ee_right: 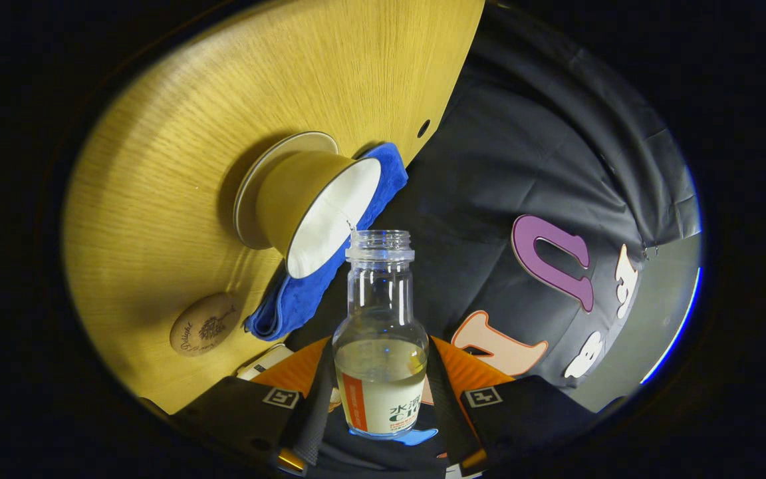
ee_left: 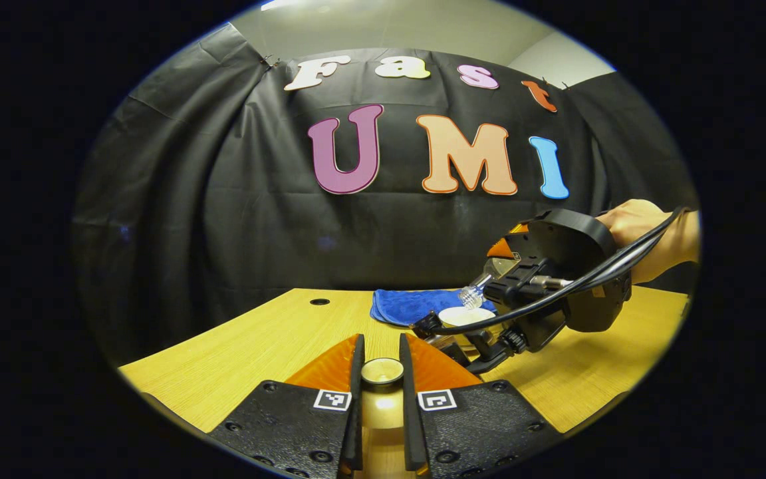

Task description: Open the teacup lid with one hand, grasp the water bottle and pour water into the teacup with the other hand; after pouring, place the water bottle on the coaster and then close the teacup lid.

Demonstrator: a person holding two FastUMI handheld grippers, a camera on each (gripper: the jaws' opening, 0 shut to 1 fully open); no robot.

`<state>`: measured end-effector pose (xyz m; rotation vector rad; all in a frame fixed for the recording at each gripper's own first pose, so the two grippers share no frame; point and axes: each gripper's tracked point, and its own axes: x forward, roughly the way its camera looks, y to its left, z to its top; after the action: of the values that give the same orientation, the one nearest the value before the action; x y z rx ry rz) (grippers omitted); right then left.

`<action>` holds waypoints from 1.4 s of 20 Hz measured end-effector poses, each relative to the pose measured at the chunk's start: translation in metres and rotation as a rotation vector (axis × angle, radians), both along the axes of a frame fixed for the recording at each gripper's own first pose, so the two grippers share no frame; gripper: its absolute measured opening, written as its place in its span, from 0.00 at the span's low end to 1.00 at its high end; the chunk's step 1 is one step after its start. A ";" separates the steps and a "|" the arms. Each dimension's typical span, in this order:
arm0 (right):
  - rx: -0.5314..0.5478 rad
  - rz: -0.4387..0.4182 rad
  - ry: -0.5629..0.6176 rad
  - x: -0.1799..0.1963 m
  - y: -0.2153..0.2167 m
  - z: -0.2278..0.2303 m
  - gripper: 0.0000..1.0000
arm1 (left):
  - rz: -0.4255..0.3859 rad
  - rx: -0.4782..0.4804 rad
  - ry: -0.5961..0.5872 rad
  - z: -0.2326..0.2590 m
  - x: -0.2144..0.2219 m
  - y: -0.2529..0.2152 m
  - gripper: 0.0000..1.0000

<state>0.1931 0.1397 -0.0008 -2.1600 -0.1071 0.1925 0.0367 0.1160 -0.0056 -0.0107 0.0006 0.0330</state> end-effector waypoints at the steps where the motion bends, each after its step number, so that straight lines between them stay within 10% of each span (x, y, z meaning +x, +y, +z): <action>1: 0.001 -0.002 0.003 0.001 0.000 -0.001 0.74 | 0.000 0.000 0.000 0.000 0.000 0.000 0.22; 8: 0.176 -0.075 0.102 0.000 -0.011 -0.016 0.73 | 0.003 0.002 -0.003 0.000 0.000 0.000 0.22; 23: 1.737 -0.215 0.358 0.017 -0.074 -0.001 0.74 | 0.015 0.003 -0.002 0.001 0.000 0.003 0.22; 28: 2.057 -0.238 0.326 0.031 -0.091 -0.015 0.75 | 0.017 0.002 -0.002 0.000 0.000 0.003 0.22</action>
<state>0.2236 0.0492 -0.0156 -0.0734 0.1222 0.1501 0.0365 0.1186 -0.0051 -0.0089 -0.0012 0.0503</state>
